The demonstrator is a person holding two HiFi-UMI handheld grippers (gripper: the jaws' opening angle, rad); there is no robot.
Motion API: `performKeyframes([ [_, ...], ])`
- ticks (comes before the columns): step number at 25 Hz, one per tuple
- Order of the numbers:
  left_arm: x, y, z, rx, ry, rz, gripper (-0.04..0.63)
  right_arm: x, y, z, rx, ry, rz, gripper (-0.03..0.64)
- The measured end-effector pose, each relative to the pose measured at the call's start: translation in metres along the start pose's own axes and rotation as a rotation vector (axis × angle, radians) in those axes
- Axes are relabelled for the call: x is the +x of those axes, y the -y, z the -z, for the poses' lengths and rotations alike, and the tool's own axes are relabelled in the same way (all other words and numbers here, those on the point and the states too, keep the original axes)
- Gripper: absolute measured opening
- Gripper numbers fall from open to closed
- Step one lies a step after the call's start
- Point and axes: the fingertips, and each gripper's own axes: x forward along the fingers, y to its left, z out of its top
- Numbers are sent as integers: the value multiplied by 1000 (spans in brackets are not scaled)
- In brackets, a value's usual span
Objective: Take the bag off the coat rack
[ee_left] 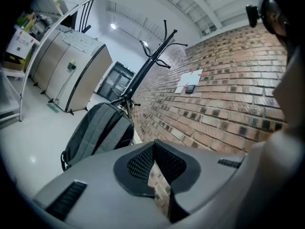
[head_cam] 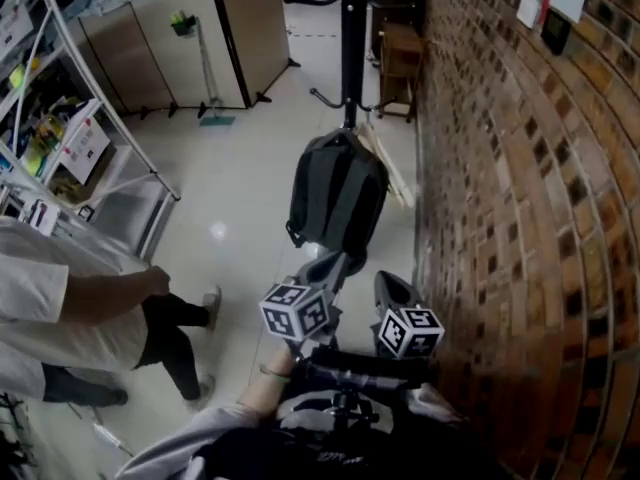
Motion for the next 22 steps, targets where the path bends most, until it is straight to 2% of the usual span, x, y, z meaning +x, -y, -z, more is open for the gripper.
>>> performKeyframes([
  [8, 68, -41, -44, 11, -11, 65, 6, 66, 16, -40, 15, 24, 44, 0],
  [17, 135, -67, -66, -19, -38, 100, 6, 88, 47, -52, 17, -26, 116, 0],
  [18, 141, -70, -68, -18, -39, 93, 10, 92, 51, -53, 15, -30, 118, 0],
  [20, 153, -78, -71, -21, -36, 76, 75, 100, 59, -60, 12, -29, 111, 0],
  [22, 165, -84, -76, -39, -26, 63, 75, 111, 65, -68, 10, -24, 90, 0],
])
